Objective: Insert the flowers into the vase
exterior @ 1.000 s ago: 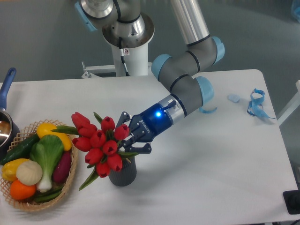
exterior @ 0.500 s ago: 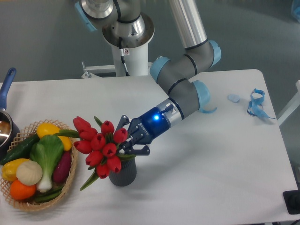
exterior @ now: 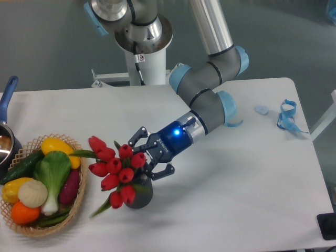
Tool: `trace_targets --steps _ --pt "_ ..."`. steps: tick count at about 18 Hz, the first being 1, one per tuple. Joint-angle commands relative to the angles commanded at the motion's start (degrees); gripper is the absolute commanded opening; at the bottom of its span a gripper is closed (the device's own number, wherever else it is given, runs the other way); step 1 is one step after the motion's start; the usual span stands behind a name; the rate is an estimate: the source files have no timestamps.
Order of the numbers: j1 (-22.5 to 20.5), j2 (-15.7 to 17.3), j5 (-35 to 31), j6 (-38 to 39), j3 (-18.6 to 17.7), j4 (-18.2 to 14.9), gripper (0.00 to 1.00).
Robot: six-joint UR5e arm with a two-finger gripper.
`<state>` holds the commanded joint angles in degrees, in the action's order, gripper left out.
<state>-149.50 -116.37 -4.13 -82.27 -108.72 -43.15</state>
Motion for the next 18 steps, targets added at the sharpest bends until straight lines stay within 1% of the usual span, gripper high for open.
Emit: trace_targets --steps 1,2,4,6,9,11,14,16,18 --pt "-0.09 0.17 0.00 0.00 0.00 0.00 0.93" --pt "-0.17 0.35 0.00 0.00 0.00 0.00 1.00" --pt "-0.44 1.05 0.00 0.00 0.09 0.09 1.00" --pt "-0.97 2.63 -1.66 -0.09 0.18 0.18 1.00" --pt "-1.58 5.88 -8.68 -0.53 -0.09 0.00 1.00" --pt "-1.67 7.90 -14.12 -1.40 -0.09 0.00 1.00" --pt "-2.46 11.42 -24.22 -1.93 3.24 0.00 1.00" --pt "-3.60 13.88 -32.82 -1.93 5.53 -0.09 1.00" --pt "-5.09 15.55 -43.19 -2.02 6.50 -0.09 1.00"
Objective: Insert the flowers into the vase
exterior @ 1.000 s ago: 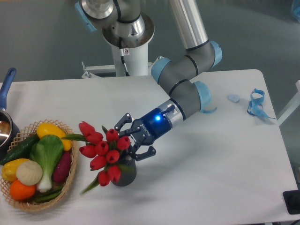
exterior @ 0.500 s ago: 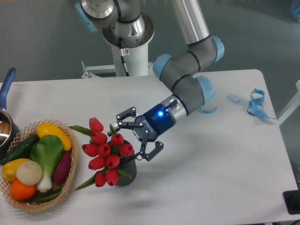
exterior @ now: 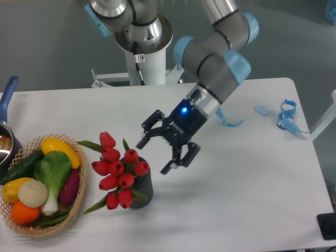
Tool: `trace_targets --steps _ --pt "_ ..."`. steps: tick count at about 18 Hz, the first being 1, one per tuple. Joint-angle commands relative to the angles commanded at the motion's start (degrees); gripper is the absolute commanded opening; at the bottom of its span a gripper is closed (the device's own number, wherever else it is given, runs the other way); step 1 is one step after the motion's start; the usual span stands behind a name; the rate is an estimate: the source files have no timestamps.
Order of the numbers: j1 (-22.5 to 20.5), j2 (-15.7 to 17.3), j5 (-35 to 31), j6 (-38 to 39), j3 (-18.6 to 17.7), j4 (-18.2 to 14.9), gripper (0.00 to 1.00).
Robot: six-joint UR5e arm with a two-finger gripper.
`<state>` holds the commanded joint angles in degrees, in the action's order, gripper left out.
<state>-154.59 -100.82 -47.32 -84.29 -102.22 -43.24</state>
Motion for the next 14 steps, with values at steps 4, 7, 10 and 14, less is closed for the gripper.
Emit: trace_targets --steps 4,7,10,14 --pt "-3.87 0.89 -8.48 -0.09 2.36 -0.17 1.00" --pt "-5.02 4.30 -17.85 -0.61 4.83 -3.14 1.00" --pt "-6.51 6.33 -25.43 -11.20 7.47 -13.76 1.00" --pt "-10.37 8.35 -26.94 -22.84 8.88 -22.14 1.00"
